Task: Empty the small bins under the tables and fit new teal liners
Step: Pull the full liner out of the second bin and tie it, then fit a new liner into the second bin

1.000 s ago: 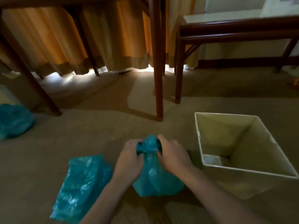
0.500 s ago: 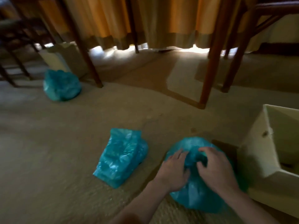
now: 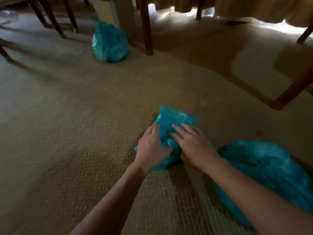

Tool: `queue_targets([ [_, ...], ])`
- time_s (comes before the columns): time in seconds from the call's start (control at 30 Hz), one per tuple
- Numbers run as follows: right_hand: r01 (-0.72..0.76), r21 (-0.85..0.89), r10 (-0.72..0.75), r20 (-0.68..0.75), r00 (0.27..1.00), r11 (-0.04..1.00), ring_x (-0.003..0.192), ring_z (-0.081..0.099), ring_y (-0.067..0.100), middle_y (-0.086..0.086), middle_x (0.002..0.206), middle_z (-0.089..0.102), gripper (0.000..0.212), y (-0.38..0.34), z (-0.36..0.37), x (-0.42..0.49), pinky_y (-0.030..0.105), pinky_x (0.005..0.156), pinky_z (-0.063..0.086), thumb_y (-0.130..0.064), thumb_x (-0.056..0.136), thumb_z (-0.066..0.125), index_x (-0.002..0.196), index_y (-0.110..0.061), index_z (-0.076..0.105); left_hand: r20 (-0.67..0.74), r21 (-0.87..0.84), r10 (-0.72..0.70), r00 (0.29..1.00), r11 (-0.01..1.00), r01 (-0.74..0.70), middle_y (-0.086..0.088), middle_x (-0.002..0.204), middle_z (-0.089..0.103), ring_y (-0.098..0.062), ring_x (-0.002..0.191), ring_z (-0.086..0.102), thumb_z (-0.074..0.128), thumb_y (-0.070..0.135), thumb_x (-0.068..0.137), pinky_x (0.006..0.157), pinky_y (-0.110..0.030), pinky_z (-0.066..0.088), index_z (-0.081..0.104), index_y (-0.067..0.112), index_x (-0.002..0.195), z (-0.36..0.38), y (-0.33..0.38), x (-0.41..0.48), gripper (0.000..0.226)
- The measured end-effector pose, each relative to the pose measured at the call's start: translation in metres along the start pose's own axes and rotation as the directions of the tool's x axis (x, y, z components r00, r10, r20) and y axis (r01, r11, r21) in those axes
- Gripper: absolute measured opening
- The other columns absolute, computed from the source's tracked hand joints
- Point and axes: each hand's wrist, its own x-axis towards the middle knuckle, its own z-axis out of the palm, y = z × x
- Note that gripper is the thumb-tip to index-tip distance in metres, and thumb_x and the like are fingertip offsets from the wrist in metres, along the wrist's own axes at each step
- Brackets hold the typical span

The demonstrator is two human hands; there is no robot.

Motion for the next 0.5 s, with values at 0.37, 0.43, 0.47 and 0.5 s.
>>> queue_targets([
  [0.37, -0.06, 0.049, 0.053, 0.146, 0.988, 0.997, 0.152, 0.014, 0.027, -0.003, 0.166, 0.017, 0.065, -0.016, 0.041, 0.015, 0.053, 0.123, 0.012, -0.035, 0.098, 0.053, 0.156, -0.028, 0.023, -0.118, 0.35, 0.122, 0.986, 0.934, -0.073, 0.008, 0.142, 0.057, -0.02, 0.134, 0.047, 0.057, 0.022, 0.089, 0.116, -0.051, 0.029, 0.066, 0.03, 0.123, 0.019, -0.009, -0.018, 0.036],
  [0.43, -0.089, 0.179, 0.088, 0.011, 0.996, 0.98, 0.145, 0.033, 0.024, -0.003, 0.156, 0.04, 0.056, -0.011, 0.035, 0.01, 0.049, 0.119, 0.024, -0.036, 0.094, 0.058, 0.146, -0.027, 0.04, -0.206, 0.225, 0.174, 0.963, 0.966, -0.126, 0.008, 0.137, 0.061, -0.018, 0.128, 0.051, 0.057, 0.016, 0.086, 0.111, -0.049, 0.034, 0.069, 0.031, 0.113, 0.009, 0.002, -0.019, 0.033],
  [0.47, -0.098, 0.223, 0.115, -0.066, 0.991, 0.97, 0.136, 0.045, 0.024, -0.002, 0.143, 0.054, 0.05, -0.007, 0.029, 0.008, 0.047, 0.114, 0.033, -0.033, 0.09, 0.063, 0.137, -0.025, 0.049, -0.233, 0.157, 0.199, 0.952, 0.974, -0.165, 0.006, 0.136, 0.061, -0.018, 0.126, 0.052, 0.058, 0.012, 0.085, 0.11, -0.048, 0.036, 0.069, 0.029, 0.11, 0.001, 0.01, -0.018, 0.033],
  [0.5, -0.115, 0.269, 0.156, -0.135, 0.979, 0.956, 0.124, 0.056, 0.024, 0.0, 0.127, 0.064, 0.043, -0.001, 0.021, 0.005, 0.045, 0.106, 0.041, -0.028, 0.085, 0.066, 0.127, -0.024, 0.056, -0.253, 0.099, 0.239, 0.937, 0.97, -0.221, 0.004, 0.136, 0.062, -0.017, 0.125, 0.051, 0.059, 0.008, 0.083, 0.11, -0.046, 0.037, 0.069, 0.027, 0.108, -0.007, 0.019, -0.018, 0.033],
])
